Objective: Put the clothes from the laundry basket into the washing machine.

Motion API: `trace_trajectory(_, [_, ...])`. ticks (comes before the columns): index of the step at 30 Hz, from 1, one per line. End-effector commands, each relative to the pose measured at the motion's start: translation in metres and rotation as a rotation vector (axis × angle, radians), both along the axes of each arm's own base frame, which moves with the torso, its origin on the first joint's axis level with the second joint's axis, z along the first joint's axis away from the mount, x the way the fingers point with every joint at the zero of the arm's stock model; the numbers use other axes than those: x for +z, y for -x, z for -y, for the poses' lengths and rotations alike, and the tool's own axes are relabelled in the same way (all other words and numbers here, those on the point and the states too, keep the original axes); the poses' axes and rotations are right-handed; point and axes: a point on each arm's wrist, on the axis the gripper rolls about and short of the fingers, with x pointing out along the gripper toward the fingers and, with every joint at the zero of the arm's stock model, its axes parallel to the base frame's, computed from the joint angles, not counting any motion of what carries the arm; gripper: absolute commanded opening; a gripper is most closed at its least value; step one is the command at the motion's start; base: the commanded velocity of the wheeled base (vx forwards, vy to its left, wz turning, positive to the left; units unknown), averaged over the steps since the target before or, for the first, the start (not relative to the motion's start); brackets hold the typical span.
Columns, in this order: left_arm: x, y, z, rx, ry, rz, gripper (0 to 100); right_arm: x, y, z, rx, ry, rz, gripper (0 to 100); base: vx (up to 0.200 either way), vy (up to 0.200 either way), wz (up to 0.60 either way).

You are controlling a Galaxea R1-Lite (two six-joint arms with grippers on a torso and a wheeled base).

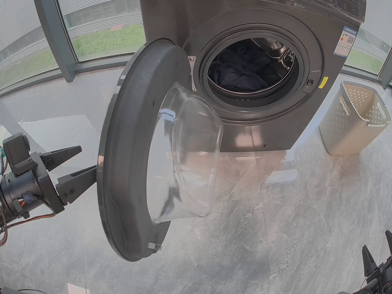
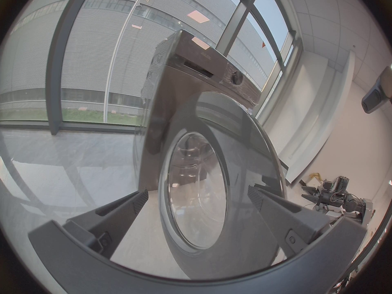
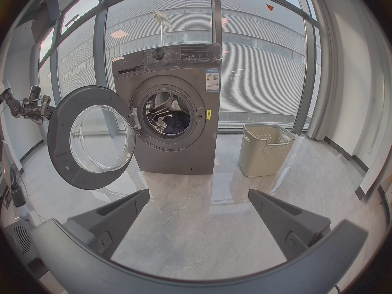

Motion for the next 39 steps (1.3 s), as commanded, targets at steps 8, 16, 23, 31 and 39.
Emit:
trace_trajectory(8, [-0.005,-0.05,0.054,-0.099,-0.015,-0.035,100,-0.005,0.0,0.0,0.001,0.0,0.0,100,0.0,0.0,0.0])
trace_trajectory(16, [-0.002,-0.084,0.094,-0.114,0.009,0.006,100,-0.005,0.0,0.0,0.0,0.0,0.0,100,0.0,0.0,0.0])
trace_trajectory(23, [0.007,-0.102,0.123,-0.13,0.058,0.019,100,-0.005,0.0,0.0,0.001,0.0,0.0,100,0.0,0.0,0.0])
trace_trajectory(31, [0.019,-0.125,0.145,-0.137,0.109,0.071,100,-0.005,0.0,0.0,0.0,0.0,0.0,100,0.0,0.0,0.0])
trace_trajectory(39, [0.024,-0.157,0.169,-0.133,0.157,0.089,100,-0.005,0.0,0.0,0.0,0.0,0.0,100,0.0,0.0,0.0])
